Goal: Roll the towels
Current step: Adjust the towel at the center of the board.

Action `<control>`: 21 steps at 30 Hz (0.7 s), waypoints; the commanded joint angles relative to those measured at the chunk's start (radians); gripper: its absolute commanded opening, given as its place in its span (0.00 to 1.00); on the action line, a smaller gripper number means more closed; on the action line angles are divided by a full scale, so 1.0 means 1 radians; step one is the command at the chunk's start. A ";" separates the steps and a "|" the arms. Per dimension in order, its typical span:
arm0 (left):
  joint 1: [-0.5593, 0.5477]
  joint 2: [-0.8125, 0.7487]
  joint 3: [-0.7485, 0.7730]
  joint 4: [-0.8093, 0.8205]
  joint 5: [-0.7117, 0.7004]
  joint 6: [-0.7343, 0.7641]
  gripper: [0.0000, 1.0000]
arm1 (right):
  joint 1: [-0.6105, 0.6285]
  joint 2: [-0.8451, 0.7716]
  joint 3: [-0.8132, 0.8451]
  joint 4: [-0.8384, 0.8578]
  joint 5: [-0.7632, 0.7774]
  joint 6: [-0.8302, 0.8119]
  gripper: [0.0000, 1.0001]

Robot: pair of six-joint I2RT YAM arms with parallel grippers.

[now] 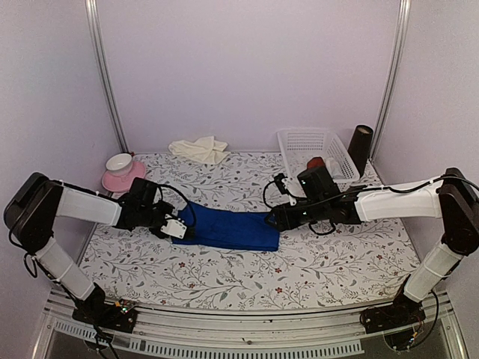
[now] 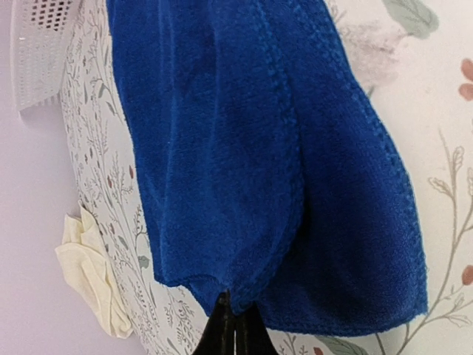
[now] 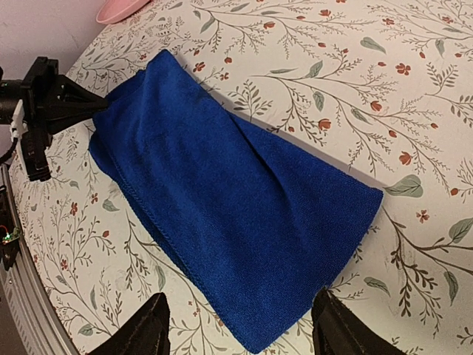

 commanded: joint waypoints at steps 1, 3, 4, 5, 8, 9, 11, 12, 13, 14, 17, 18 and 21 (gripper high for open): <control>-0.006 -0.060 0.035 -0.113 0.044 -0.053 0.00 | 0.005 0.007 -0.003 0.014 -0.003 -0.001 0.65; -0.005 -0.071 0.039 -0.144 0.046 -0.059 0.00 | 0.005 0.006 -0.003 0.011 0.000 -0.004 0.66; -0.005 -0.077 0.041 -0.160 0.047 -0.061 0.00 | 0.005 0.006 -0.003 0.011 0.002 -0.004 0.65; -0.005 -0.081 0.043 -0.177 0.046 -0.060 0.00 | 0.005 0.006 -0.001 0.010 0.004 -0.003 0.65; -0.003 -0.099 0.048 -0.221 0.055 -0.077 0.00 | 0.005 0.009 0.001 0.007 0.004 -0.006 0.65; -0.003 -0.105 0.050 -0.236 0.058 -0.079 0.00 | 0.005 0.010 0.001 0.006 0.004 -0.005 0.65; -0.003 -0.115 0.051 -0.261 0.061 -0.081 0.00 | 0.005 0.011 0.004 0.006 0.003 -0.005 0.65; -0.002 -0.120 0.052 -0.275 0.062 -0.081 0.00 | 0.005 0.012 0.005 0.005 0.002 -0.006 0.66; -0.003 -0.123 0.053 -0.285 0.063 -0.086 0.00 | 0.005 0.013 0.006 0.005 0.001 -0.006 0.65; -0.003 -0.127 0.055 -0.294 0.066 -0.089 0.00 | 0.006 0.014 0.007 0.003 0.001 -0.005 0.65; -0.003 -0.135 0.057 -0.315 0.070 -0.099 0.00 | 0.005 0.015 0.009 0.002 0.001 -0.006 0.65; -0.002 -0.135 0.057 -0.318 0.069 -0.100 0.00 | 0.005 0.016 0.008 0.003 0.002 -0.006 0.65; -0.001 -0.128 0.048 -0.311 0.053 -0.097 0.00 | 0.005 0.017 0.009 0.000 0.000 -0.005 0.65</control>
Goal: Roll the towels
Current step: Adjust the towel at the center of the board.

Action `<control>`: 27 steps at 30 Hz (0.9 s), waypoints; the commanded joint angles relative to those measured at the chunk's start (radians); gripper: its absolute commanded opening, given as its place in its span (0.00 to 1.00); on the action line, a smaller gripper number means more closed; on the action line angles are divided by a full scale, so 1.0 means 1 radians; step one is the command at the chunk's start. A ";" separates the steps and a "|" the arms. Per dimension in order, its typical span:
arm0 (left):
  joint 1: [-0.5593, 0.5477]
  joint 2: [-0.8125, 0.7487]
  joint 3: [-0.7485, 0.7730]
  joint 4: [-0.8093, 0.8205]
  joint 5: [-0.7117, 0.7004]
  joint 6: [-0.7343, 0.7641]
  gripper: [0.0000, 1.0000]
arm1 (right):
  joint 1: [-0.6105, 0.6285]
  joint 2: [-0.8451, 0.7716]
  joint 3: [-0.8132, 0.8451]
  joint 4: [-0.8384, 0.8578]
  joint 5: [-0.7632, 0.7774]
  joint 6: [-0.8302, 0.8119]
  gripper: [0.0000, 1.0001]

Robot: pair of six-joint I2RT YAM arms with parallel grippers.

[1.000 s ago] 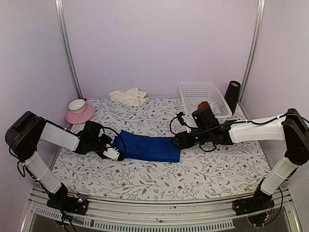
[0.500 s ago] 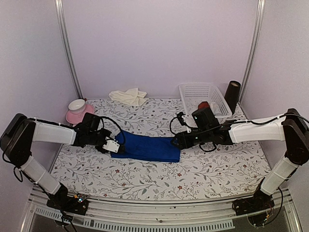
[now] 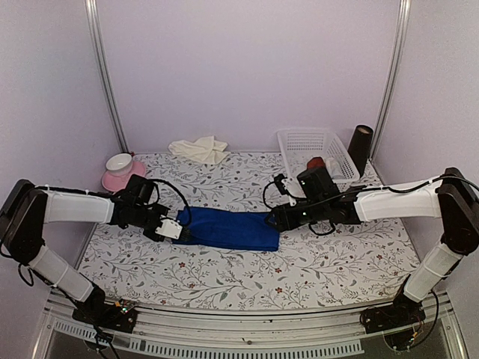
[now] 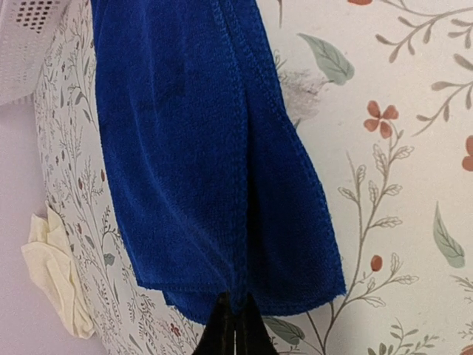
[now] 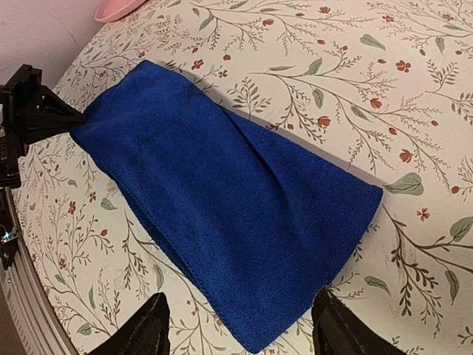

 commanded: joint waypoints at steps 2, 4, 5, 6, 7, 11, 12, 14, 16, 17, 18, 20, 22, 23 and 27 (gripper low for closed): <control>0.002 -0.006 0.011 -0.027 -0.002 -0.016 0.00 | 0.005 0.013 0.008 0.001 0.001 -0.006 0.66; 0.006 0.002 0.017 -0.028 -0.003 -0.020 0.00 | 0.006 0.014 0.009 0.001 0.006 -0.008 0.66; 0.009 0.004 0.020 -0.029 -0.002 -0.022 0.00 | 0.006 0.016 0.009 -0.001 0.008 -0.009 0.66; 0.012 0.008 0.022 -0.033 -0.002 -0.018 0.00 | 0.005 0.019 0.011 -0.002 0.008 -0.010 0.66; 0.012 0.016 0.020 -0.035 -0.007 -0.009 0.00 | 0.006 0.022 0.012 -0.005 0.007 -0.012 0.66; 0.011 0.055 0.010 -0.039 -0.024 0.004 0.00 | 0.005 0.033 0.024 -0.016 -0.003 -0.017 0.66; 0.010 0.064 0.010 -0.039 -0.031 0.003 0.00 | 0.006 0.035 0.028 -0.019 -0.004 -0.020 0.66; 0.009 0.086 0.004 -0.026 -0.058 0.011 0.00 | 0.005 0.037 0.031 -0.024 -0.006 -0.024 0.66; 0.008 0.101 -0.002 -0.011 -0.076 0.013 0.00 | 0.005 0.040 0.033 -0.027 -0.010 -0.025 0.66; 0.009 0.104 -0.003 -0.009 -0.082 0.013 0.00 | 0.005 0.041 0.034 -0.030 -0.011 -0.027 0.66; 0.009 0.107 -0.003 -0.010 -0.083 0.011 0.00 | 0.005 0.044 0.037 -0.032 -0.014 -0.027 0.66; 0.008 0.106 -0.003 -0.013 -0.084 0.010 0.00 | 0.005 0.053 0.043 -0.041 -0.015 -0.028 0.66; 0.009 0.101 0.001 -0.024 -0.088 0.005 0.04 | 0.006 0.062 0.050 -0.047 -0.016 -0.030 0.66; 0.010 0.097 0.008 -0.029 -0.090 -0.003 0.10 | 0.006 0.065 0.053 -0.050 -0.017 -0.029 0.66; 0.024 0.080 0.052 -0.063 -0.096 -0.040 0.44 | 0.008 0.075 0.060 -0.057 -0.018 -0.027 0.66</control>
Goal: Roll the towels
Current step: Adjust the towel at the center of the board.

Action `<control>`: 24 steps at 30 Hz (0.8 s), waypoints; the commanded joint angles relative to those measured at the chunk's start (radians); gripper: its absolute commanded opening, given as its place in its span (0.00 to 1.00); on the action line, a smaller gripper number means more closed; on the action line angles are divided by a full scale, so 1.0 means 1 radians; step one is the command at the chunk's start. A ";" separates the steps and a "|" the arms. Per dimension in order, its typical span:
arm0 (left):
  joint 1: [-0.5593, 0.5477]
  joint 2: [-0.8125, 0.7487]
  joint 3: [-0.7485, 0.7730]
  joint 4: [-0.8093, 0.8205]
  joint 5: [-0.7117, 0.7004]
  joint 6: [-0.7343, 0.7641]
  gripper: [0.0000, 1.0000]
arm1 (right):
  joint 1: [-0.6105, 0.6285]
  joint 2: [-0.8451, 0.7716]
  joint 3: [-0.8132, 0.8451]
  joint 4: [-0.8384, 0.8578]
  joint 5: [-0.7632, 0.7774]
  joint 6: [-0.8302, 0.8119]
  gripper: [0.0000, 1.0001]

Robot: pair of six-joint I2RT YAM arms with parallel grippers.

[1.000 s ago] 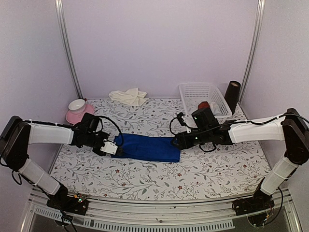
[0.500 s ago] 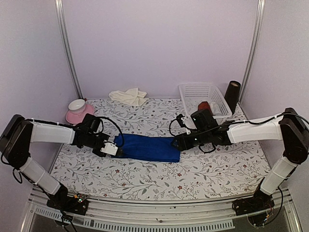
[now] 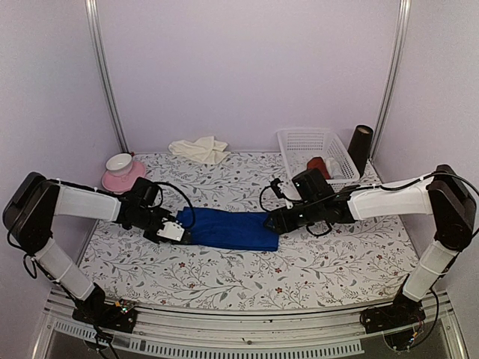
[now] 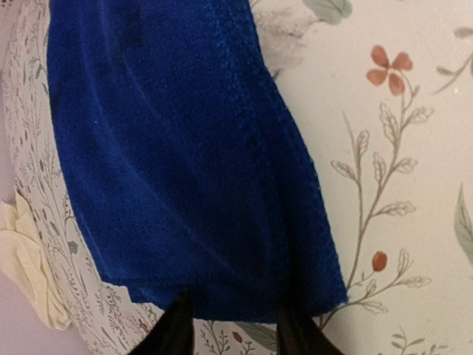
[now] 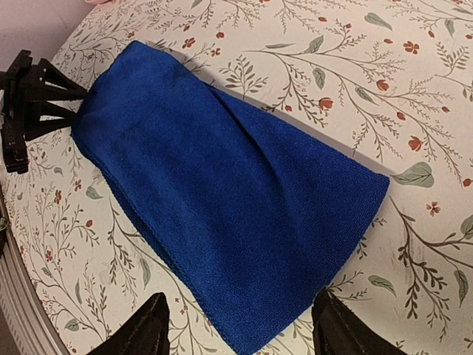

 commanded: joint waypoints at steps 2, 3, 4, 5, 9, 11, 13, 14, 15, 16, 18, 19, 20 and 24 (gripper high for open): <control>0.036 -0.026 0.080 -0.083 0.007 -0.066 0.51 | 0.011 0.019 0.032 -0.023 -0.011 -0.009 0.66; 0.049 -0.030 0.103 -0.093 0.028 -0.086 0.54 | 0.012 0.020 0.035 -0.024 -0.012 -0.009 0.66; 0.063 -0.031 0.130 -0.104 0.053 -0.107 0.57 | 0.016 0.023 0.039 -0.026 -0.012 -0.009 0.66; 0.076 -0.029 0.157 -0.115 0.085 -0.136 0.58 | 0.019 0.026 0.043 -0.028 -0.014 -0.010 0.66; 0.116 0.025 0.269 -0.160 0.194 -0.274 0.59 | 0.035 0.046 0.067 -0.040 -0.018 -0.018 0.65; 0.135 0.063 0.330 -0.207 0.249 -0.329 0.59 | 0.041 0.060 0.076 -0.044 -0.022 -0.019 0.65; 0.160 0.102 0.396 -0.252 0.314 -0.373 0.61 | 0.046 0.075 0.084 -0.047 -0.026 -0.021 0.65; 0.169 0.123 0.421 -0.269 0.333 -0.396 0.61 | 0.050 0.081 0.088 -0.049 -0.025 -0.020 0.65; 0.173 0.145 0.443 -0.263 0.339 -0.434 0.61 | 0.051 0.087 0.093 -0.052 -0.027 -0.021 0.65; 0.177 0.171 0.466 -0.265 0.351 -0.476 0.61 | 0.055 0.094 0.097 -0.055 -0.028 -0.022 0.64; 0.178 0.235 0.520 -0.285 0.355 -0.555 0.57 | 0.061 0.106 0.104 -0.055 -0.031 -0.023 0.64; 0.179 0.268 0.551 -0.303 0.356 -0.589 0.53 | 0.063 0.112 0.106 -0.056 -0.034 -0.023 0.63; 0.179 0.303 0.586 -0.324 0.351 -0.616 0.50 | 0.067 0.120 0.110 -0.056 -0.036 -0.023 0.63; 0.181 0.434 0.696 -0.419 0.372 -0.695 0.40 | 0.084 0.147 0.122 -0.066 -0.032 -0.025 0.60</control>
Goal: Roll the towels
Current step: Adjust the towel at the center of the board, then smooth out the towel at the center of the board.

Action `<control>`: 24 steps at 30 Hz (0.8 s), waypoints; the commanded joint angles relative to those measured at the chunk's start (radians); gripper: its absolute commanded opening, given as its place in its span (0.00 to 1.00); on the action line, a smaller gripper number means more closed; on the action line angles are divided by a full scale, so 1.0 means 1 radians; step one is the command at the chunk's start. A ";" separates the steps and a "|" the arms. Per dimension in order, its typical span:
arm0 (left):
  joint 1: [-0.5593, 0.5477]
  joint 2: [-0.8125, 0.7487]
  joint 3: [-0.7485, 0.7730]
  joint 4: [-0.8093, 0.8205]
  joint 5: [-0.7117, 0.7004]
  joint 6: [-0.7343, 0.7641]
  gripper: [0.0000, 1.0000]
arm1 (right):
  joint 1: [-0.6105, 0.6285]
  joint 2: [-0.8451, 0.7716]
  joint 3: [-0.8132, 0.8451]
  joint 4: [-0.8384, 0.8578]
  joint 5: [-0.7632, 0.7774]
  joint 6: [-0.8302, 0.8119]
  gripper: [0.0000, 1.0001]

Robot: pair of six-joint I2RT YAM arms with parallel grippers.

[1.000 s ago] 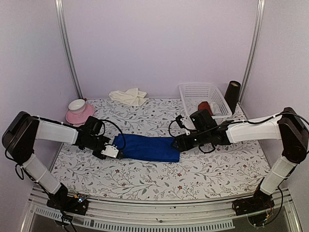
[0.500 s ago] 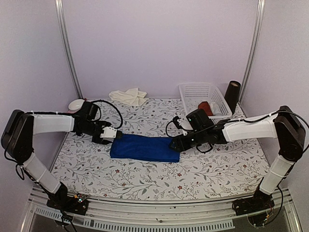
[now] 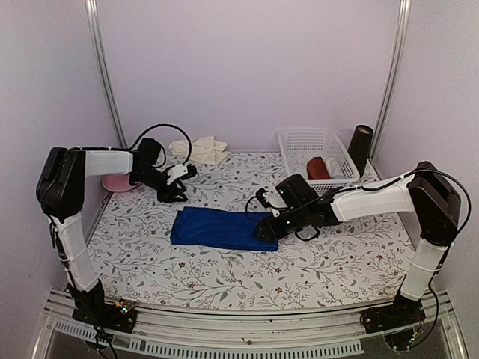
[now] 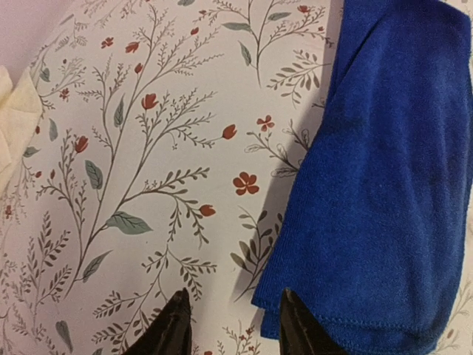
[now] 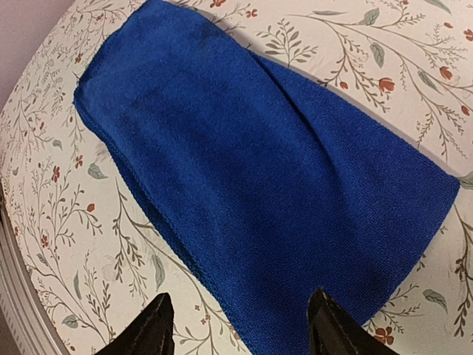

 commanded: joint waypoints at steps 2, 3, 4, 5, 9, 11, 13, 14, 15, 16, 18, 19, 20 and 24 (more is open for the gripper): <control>0.007 0.128 0.112 -0.143 0.058 -0.172 0.37 | 0.026 0.044 0.039 -0.032 -0.002 -0.014 0.60; 0.006 0.146 0.126 -0.158 0.055 -0.180 0.34 | 0.028 0.047 0.039 -0.035 -0.001 -0.014 0.59; 0.005 0.161 0.135 -0.166 0.051 -0.186 0.32 | 0.030 0.050 0.038 -0.038 -0.001 -0.014 0.59; 0.004 0.169 0.140 -0.166 0.038 -0.196 0.29 | 0.030 0.051 0.039 -0.039 -0.001 -0.014 0.59; 0.005 0.185 0.135 -0.161 0.008 -0.218 0.15 | 0.035 0.057 0.033 -0.047 0.004 -0.014 0.59; 0.005 0.188 0.131 -0.167 0.010 -0.216 0.10 | 0.037 0.060 0.030 -0.050 0.006 -0.013 0.59; 0.005 0.194 0.137 -0.190 0.026 -0.207 0.05 | 0.038 0.063 0.027 -0.057 0.013 -0.014 0.59; 0.004 0.198 0.142 -0.208 0.036 -0.198 0.04 | 0.039 0.066 0.027 -0.062 0.019 -0.013 0.59; 0.004 0.202 0.148 -0.225 0.046 -0.192 0.01 | 0.039 0.070 0.027 -0.068 0.025 -0.013 0.59; 0.005 0.206 0.154 -0.237 0.050 -0.189 0.00 | 0.040 0.072 0.026 -0.073 0.031 -0.013 0.59; 0.005 0.213 0.164 -0.258 0.060 -0.184 0.00 | 0.039 0.076 0.023 -0.079 0.042 -0.014 0.59; 0.004 0.216 0.167 -0.264 0.062 -0.184 0.00 | 0.040 0.076 0.022 -0.083 0.048 -0.014 0.59; 0.005 0.218 0.170 -0.270 0.067 -0.183 0.00 | 0.039 0.076 0.022 -0.085 0.052 -0.014 0.59; 0.005 0.230 0.187 -0.279 0.076 -0.193 0.17 | 0.040 0.076 0.022 -0.091 0.058 -0.016 0.59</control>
